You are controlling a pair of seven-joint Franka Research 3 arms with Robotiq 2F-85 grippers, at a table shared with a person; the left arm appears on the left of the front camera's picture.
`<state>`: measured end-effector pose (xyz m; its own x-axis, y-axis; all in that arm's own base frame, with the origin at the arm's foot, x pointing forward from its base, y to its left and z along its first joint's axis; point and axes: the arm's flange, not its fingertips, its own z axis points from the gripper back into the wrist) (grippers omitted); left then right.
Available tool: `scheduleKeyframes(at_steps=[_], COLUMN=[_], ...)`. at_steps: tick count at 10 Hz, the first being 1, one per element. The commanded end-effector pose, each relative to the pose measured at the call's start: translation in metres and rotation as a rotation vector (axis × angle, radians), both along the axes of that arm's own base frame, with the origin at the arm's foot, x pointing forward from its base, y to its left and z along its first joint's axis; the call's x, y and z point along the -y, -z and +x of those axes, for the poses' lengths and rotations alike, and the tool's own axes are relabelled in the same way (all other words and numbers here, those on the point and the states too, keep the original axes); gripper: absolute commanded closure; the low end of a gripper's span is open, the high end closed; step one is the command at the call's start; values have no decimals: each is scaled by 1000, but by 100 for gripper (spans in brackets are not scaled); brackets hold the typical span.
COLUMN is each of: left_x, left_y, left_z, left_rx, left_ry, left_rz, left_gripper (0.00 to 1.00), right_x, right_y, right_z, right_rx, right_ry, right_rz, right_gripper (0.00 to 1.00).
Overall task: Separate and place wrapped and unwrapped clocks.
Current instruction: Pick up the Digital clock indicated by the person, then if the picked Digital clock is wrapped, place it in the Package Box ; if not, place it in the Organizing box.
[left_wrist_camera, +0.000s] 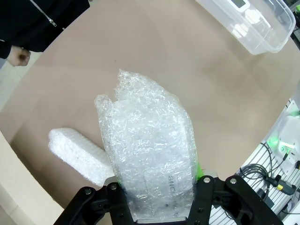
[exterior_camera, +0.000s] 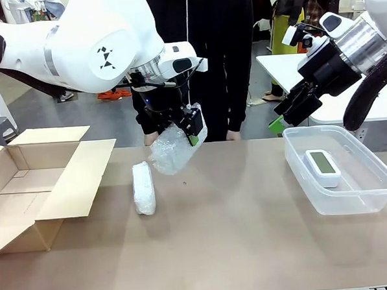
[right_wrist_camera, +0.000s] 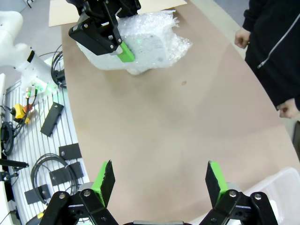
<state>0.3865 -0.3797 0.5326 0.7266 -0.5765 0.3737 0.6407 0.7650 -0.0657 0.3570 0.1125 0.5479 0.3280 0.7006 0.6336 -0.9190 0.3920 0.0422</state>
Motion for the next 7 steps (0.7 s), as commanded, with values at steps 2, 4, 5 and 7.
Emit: scheduleKeyframes(at_steps=[2,4,5,7], left_x=[-3,-3,-3,-3], left_y=[-3,-3,-3,-3], left_z=[-2,-2,-2,-2], left_rx=[13,13,13,13], left_ry=[-7,-7,-7,-7], left_rz=[5,5,5,5], left_gripper=[80,80,80,80], right_x=[3,3,3,3], right_y=[-1,-1,-1,-1], right_z=[1,1,1,1], right_rx=[1,1,1,1], right_ry=[-18,-18,-18,-18], right_rz=[-7,-7,-7,-7], right_gripper=[0,0,0,0])
